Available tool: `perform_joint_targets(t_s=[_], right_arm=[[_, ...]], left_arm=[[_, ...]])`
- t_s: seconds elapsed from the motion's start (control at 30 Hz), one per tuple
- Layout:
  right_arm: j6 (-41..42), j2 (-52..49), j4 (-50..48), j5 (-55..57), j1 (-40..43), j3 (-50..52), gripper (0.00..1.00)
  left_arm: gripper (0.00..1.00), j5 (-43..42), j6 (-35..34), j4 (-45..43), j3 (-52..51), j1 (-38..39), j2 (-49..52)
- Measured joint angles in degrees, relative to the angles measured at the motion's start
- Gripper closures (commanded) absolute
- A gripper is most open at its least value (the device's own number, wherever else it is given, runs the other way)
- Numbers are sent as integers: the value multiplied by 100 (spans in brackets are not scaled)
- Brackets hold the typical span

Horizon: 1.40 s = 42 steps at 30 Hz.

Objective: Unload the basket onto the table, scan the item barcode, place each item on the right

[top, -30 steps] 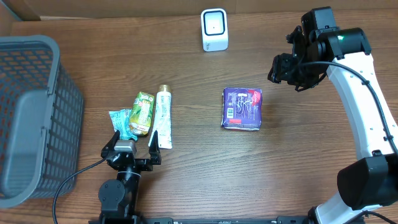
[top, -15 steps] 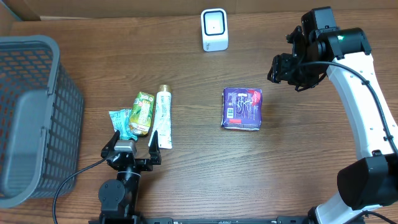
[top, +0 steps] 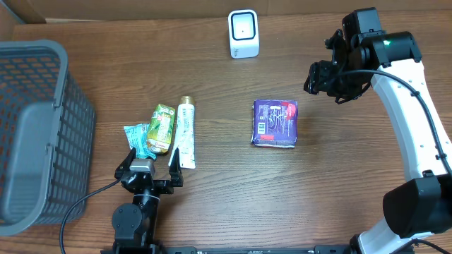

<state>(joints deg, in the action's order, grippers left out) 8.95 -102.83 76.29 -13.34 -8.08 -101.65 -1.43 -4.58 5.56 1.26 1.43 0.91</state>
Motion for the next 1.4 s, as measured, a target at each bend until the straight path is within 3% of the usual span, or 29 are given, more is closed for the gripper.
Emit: perform_joint_targets(t_s=[0.4, 0.83, 0.97, 1.27, 1.4], right_arm=[[-4, 9, -160, -313, -7, 155, 26], [-109, 11, -1611, -1307, -26, 2398, 18], [11, 13, -2275, -1486, -26, 2977, 24], [367, 22, -3713, -1620, -214, 4269, 49], [483, 22, -4061, -1816, -584, 4299, 49]], left_arm=[[1, 0, 0, 0, 0, 0, 0], [0, 0, 0, 0, -4, 0, -2], [0, 0, 0, 0, -4, 0, -2], [1, 0, 0, 0, -4, 0, -4], [0, 0, 0, 0, -4, 0, -4]])
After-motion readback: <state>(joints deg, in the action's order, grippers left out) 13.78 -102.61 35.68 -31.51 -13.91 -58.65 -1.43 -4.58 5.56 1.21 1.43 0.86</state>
